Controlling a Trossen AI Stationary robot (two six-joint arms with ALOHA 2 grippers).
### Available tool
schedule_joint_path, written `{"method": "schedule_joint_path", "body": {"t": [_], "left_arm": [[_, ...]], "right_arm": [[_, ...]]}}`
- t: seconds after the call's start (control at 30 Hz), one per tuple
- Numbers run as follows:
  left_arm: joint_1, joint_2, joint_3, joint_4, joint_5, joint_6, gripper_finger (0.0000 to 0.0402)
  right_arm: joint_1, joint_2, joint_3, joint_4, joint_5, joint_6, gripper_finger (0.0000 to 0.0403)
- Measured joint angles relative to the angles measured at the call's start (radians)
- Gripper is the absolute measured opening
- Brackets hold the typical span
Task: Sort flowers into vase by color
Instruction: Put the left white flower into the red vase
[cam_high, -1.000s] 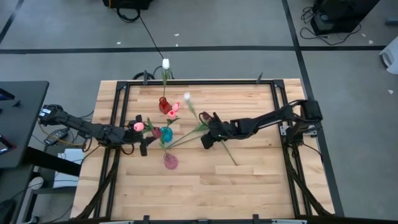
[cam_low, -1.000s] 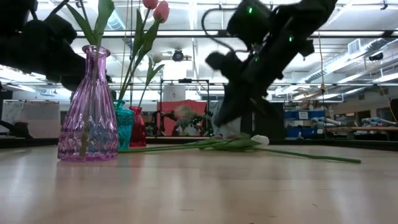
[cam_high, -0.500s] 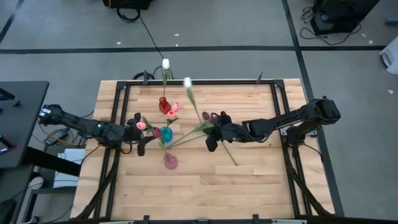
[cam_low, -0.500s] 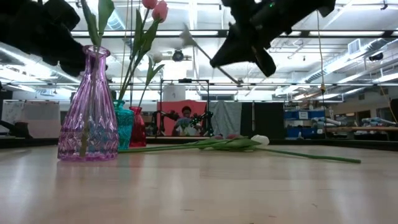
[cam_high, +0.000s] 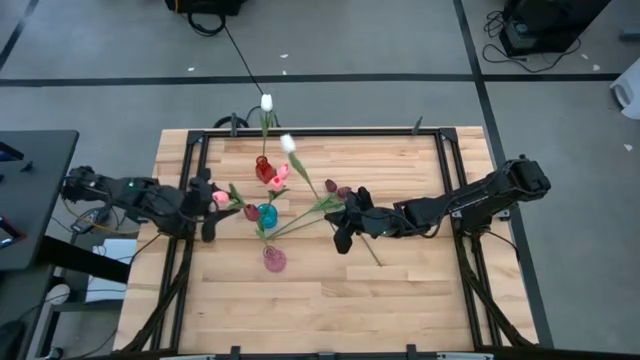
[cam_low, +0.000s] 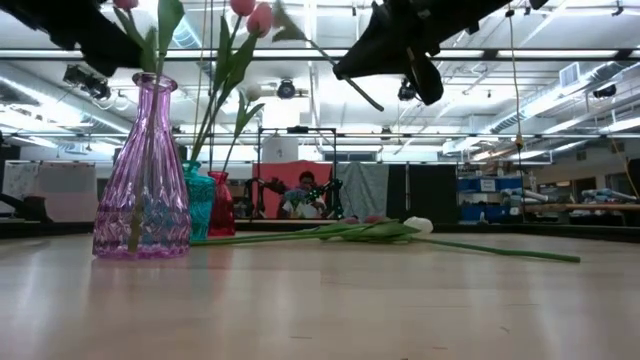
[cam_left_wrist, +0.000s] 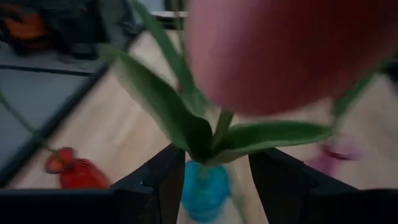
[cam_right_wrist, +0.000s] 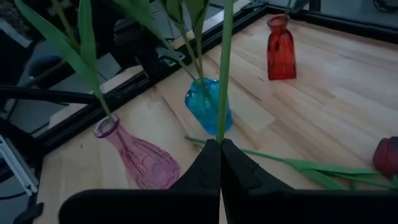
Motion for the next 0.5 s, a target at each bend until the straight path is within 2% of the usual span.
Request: {"method": "schedule_joint_path", "body": {"t": [0.13, 0.3, 0.5], "left_arm": [[0.0, 0.007, 0.058, -0.068, 0.093, -0.032, 0.0183], [0.0, 0.002, 0.123, -0.128, 0.097, -0.032, 0.0183], [0.0, -0.002, 0.271, -0.235, 0.082, -0.016, 0.0183]], "right_arm": [[0.0, 0.0, 0.0, 0.01, 0.002, -0.015, 0.0006], [0.0, 0.0, 0.0, 0.055, 0.002, -0.041, 0.0006], [0.0, 0.0, 0.0, 0.1, -0.017, -0.069, 0.0006]]}}
